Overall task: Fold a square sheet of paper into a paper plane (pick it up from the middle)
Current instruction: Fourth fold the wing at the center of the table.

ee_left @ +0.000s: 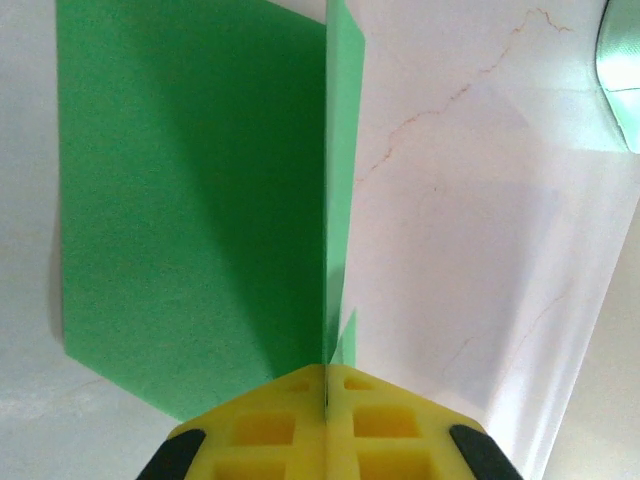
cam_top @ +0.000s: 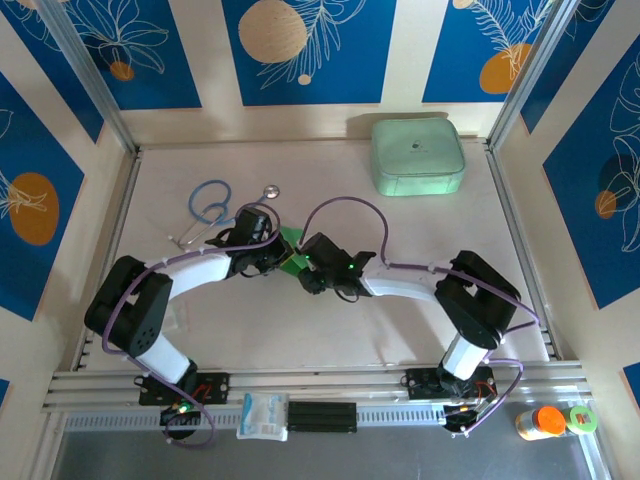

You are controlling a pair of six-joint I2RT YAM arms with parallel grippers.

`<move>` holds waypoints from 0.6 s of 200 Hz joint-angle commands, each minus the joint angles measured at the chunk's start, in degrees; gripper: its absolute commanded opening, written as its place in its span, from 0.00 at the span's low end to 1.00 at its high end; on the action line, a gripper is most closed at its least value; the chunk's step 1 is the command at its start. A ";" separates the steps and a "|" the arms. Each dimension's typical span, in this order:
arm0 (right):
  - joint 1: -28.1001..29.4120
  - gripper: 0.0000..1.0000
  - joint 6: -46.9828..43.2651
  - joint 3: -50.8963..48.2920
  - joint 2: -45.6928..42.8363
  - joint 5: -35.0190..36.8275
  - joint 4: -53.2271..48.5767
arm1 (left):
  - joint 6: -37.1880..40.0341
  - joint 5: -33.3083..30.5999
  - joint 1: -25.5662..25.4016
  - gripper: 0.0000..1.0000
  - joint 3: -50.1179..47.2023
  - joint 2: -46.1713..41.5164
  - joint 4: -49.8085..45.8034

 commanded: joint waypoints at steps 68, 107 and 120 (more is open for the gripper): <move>0.83 0.32 -1.97 3.08 4.52 5.03 1.20 | -2.09 -0.35 -0.50 0.06 1.73 -0.41 -1.90; 0.89 0.25 -2.05 2.94 4.92 5.09 1.09 | -2.27 -0.43 -0.56 0.09 1.69 -0.65 -2.37; 0.93 0.23 -2.22 2.77 4.79 4.89 1.11 | -2.46 -0.77 -0.47 0.12 1.48 -1.01 -2.79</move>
